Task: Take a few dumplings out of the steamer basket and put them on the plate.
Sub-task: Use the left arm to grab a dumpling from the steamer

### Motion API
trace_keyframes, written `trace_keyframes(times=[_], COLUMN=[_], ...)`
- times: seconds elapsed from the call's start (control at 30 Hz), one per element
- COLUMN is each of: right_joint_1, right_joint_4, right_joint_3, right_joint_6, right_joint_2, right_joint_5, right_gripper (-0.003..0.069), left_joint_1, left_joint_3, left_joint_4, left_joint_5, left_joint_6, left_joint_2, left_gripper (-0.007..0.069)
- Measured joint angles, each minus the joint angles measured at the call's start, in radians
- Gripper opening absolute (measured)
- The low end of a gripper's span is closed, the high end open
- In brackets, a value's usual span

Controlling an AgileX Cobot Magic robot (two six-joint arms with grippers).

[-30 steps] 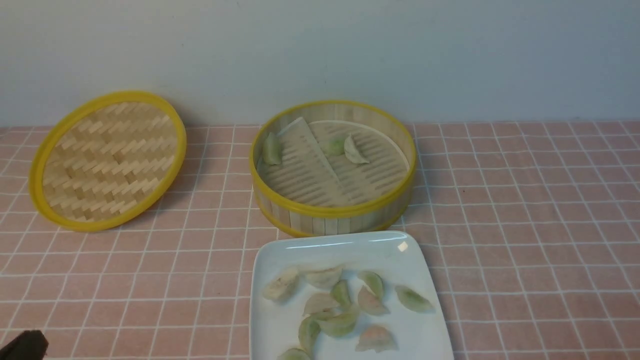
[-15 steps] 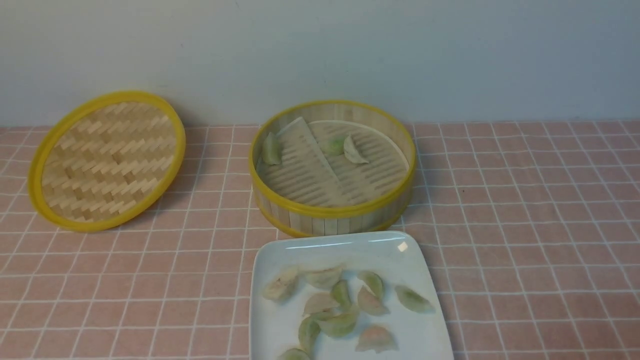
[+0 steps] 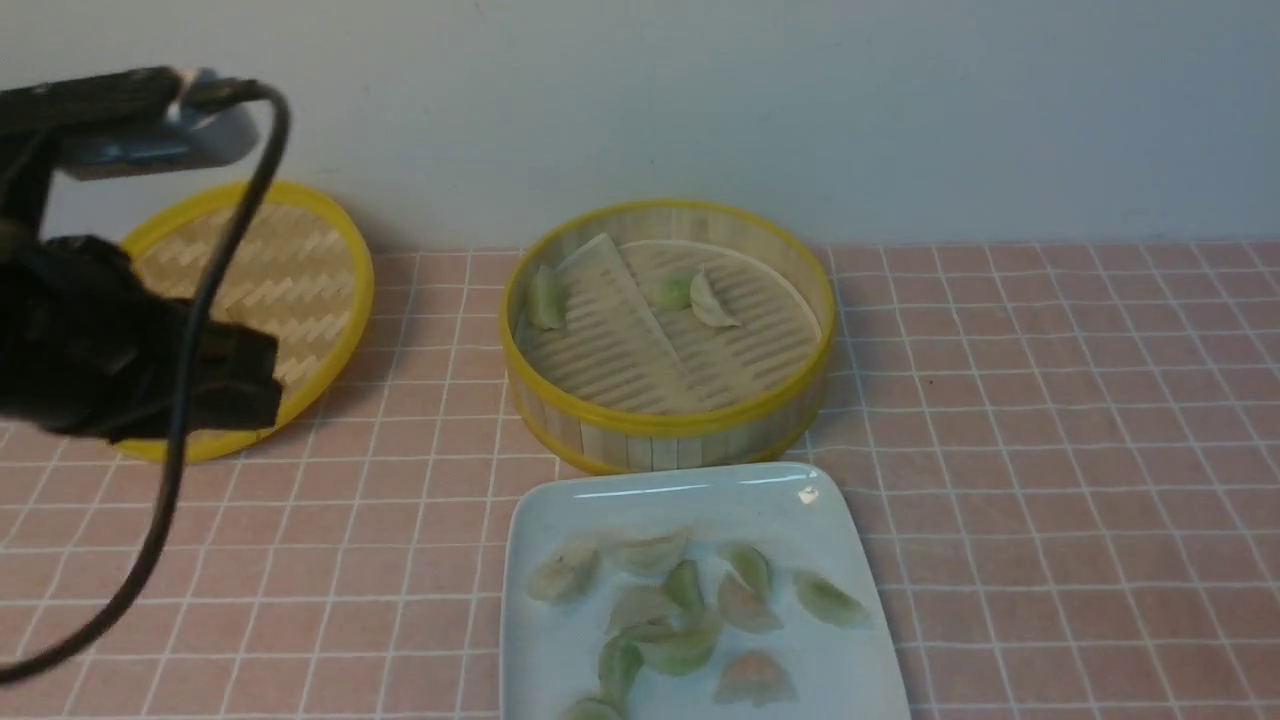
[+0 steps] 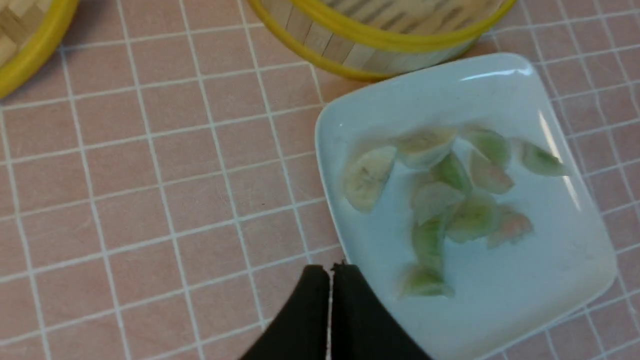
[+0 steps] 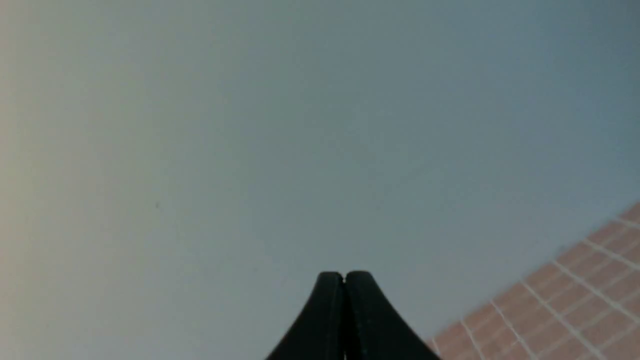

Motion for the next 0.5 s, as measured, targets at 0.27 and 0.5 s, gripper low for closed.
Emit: trace_keyframes(times=[0.27,0.5], right_joint_1=[0.034,0.034], right_joint_4=[-0.189,-0.250], right_joint_3=[-0.471,-0.724], right_joint_6=[-0.142,-0.284], right_joint_2=[0.386,0.731], right_joint_5=[0.751,1.010], right_gripper=[-0.0014,-0.0014], left_joint_1=[-0.114,-0.238], left_joint_3=[-0.305,-0.594], left_joint_4=[0.188,0.328], left_joint_5=[0.003,0.052], left_joint_6=[-0.054,-0.103], left_joint_2=[0.326,0.604], left_gripper=[-0.0006,-0.0006])
